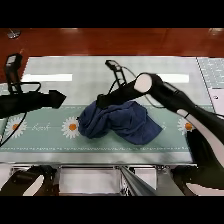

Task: Fold the shirts.

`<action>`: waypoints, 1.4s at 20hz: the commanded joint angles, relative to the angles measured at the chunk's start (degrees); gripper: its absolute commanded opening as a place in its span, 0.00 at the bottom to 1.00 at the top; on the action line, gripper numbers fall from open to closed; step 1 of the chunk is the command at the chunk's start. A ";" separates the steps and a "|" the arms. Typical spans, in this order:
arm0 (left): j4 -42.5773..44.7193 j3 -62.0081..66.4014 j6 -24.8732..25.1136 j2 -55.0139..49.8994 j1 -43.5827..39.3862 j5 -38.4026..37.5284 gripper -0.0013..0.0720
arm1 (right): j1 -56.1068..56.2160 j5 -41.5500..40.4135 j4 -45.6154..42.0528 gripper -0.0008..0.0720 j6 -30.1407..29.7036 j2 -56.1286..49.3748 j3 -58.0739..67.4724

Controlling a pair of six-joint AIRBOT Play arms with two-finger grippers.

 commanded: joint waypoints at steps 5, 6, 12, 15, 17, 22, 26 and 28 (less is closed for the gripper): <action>-6.45 -6.29 0.22 -8.35 3.43 -10.23 0.97 | -35.69 21.53 -31.39 0.87 9.33 20.09 -5.27; -12.39 -10.58 1.53 -8.37 3.78 -9.73 0.97 | -40.57 18.73 -32.06 0.87 11.37 25.03 -11.96; -31.58 -25.64 12.41 -9.57 3.65 -5.79 0.97 | -53.31 7.96 -4.44 0.87 5.42 50.82 -51.15; -34.95 -27.28 12.61 -10.27 2.12 -3.82 0.97 | -53.29 10.27 0.66 0.87 3.17 53.33 -55.89; -38.10 -27.41 12.61 -11.34 -1.64 4.22 0.97 | -53.29 11.47 0.48 0.87 2.29 53.27 -56.68; -44.54 -26.75 14.14 -18.78 -9.64 18.95 0.96 | -53.29 15.15 0.48 0.87 1.53 53.27 -56.72; -46.07 -22.18 22.91 -20.92 -9.46 14.51 0.06 | -48.09 15.56 -2.78 0.87 2.23 53.27 -57.99; -46.05 -19.93 22.91 -20.92 -9.49 13.25 0.06 | -44.74 14.60 -3.63 0.87 6.34 53.27 -58.66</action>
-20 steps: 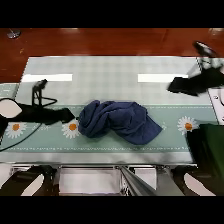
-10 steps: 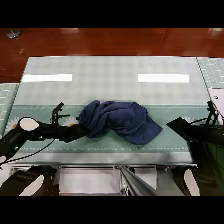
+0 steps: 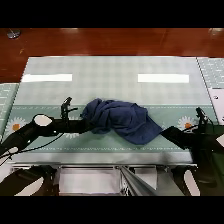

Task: Fold the shirts.

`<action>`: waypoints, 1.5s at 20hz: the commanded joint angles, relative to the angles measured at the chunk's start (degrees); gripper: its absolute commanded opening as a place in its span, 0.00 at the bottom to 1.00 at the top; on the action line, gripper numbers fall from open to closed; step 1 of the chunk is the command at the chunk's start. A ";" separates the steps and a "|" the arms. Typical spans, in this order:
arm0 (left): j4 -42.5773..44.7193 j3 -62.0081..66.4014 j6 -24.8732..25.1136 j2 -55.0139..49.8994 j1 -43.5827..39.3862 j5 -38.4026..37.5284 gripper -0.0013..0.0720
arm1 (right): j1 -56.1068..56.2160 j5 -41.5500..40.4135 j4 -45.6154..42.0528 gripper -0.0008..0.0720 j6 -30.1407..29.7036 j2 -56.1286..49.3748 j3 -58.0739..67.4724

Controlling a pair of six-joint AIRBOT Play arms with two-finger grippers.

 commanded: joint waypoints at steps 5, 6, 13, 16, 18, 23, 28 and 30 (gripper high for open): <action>-1.11 4.46 3.02 -0.85 -0.44 -1.33 0.06 | 12.28 -8.22 0.46 0.87 6.16 -3.45 -0.94; -1.11 4.48 3.30 -0.85 -0.44 -1.36 0.07 | 14.16 -7.85 0.98 0.87 6.38 -6.10 -0.94; -1.14 4.46 3.30 -0.85 -0.46 -2.45 0.07 | 26.60 -17.42 11.04 0.87 4.33 -20.72 -0.68; -1.14 4.48 3.32 -0.85 -0.46 -2.60 0.07 | 27.50 -22.01 16.22 0.86 2.23 -24.79 0.44; -1.14 4.48 4.31 -0.85 -0.70 -5.25 0.07 | 27.50 -24.22 18.80 0.82 0.98 -27.45 2.69; -1.07 6.40 6.75 -0.61 0.31 -9.11 0.07 | 26.99 -21.81 18.84 0.04 -6.64 -32.26 12.83; -2.36 25.05 6.67 4.87 11.34 -21.92 0.06 | 20.22 -19.17 13.75 0.04 -8.20 -28.04 37.99; -2.54 36.02 6.69 7.72 16.35 -21.79 0.06 | 17.53 -17.59 9.20 0.04 -7.96 -26.91 52.98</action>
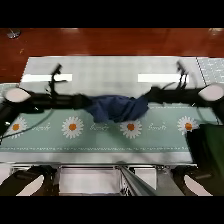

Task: Fold the shirts.

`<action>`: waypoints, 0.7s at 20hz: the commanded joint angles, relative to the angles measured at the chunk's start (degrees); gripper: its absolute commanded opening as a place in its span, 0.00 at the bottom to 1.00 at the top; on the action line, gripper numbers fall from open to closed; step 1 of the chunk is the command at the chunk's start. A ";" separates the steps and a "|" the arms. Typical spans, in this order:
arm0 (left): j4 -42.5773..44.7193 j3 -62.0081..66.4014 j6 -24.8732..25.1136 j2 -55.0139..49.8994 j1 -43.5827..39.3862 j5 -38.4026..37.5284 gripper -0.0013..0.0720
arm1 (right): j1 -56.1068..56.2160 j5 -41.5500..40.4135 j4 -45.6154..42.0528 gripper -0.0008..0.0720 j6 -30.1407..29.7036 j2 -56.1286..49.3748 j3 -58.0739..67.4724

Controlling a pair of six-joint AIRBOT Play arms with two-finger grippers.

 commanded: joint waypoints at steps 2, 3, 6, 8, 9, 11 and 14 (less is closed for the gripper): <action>-0.85 22.18 -0.35 4.74 11.58 -4.02 0.06 | -5.27 5.27 -7.58 0.04 -1.20 2.56 30.01; -0.85 26.27 -1.68 5.40 14.36 -4.63 0.06 | -5.66 7.06 -9.01 0.04 -1.20 3.78 35.30; -0.85 36.06 -2.86 8.79 22.29 -6.51 0.06 | -5.66 8.41 -14.45 0.04 -1.20 10.34 42.88; -0.83 39.89 -2.89 12.15 27.26 -7.19 0.06 | -5.66 8.79 -20.04 0.04 -0.74 16.50 43.63; -0.79 40.94 -2.86 13.99 29.68 -7.61 0.06 | -5.66 9.79 -22.88 0.04 -0.20 19.32 43.63; 0.74 41.62 -2.86 18.75 34.51 -10.54 0.06 | -5.66 12.59 -26.25 0.04 -0.20 24.30 43.63; 4.42 41.05 -6.58 24.15 35.34 -17.42 0.06 | -5.66 16.57 -29.29 0.04 0.85 29.31 43.63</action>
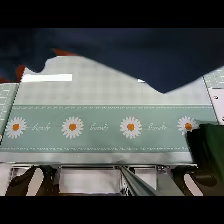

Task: Fold the shirts.

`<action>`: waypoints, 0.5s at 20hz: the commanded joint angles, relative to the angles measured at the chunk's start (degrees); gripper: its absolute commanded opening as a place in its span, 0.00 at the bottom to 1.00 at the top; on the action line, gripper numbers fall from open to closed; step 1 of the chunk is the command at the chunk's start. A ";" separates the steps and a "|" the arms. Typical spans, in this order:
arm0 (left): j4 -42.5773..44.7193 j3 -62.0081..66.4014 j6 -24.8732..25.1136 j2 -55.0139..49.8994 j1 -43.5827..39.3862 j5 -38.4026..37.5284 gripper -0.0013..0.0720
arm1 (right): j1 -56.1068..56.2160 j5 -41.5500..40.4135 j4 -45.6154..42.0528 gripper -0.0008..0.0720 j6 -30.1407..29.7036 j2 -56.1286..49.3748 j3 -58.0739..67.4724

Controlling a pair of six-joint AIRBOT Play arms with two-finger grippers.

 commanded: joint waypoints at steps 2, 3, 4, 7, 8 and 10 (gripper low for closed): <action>2.97 -0.98 -3.76 7.23 1.18 -8.44 0.06 | -0.07 6.95 -5.53 0.04 1.73 6.43 0.79; 2.99 -2.91 -3.74 8.15 -0.24 -9.40 0.06 | -0.07 9.55 -5.05 0.04 2.05 6.45 0.79; 2.99 -5.05 -3.80 8.68 -1.49 -10.88 0.06 | -0.07 12.07 -5.07 0.04 2.05 6.27 0.55; 2.97 -14.53 -8.26 9.31 -6.01 -16.33 0.06 | -0.07 15.39 -5.25 0.04 2.62 6.10 -3.45; 3.02 -18.14 -8.96 9.31 -7.48 -18.08 0.06 | -0.07 16.81 -5.27 0.04 3.34 6.10 -5.77; 3.28 -26.18 -9.29 9.27 -9.46 -20.92 0.06 | -0.07 18.73 -5.81 0.04 4.22 6.10 -11.43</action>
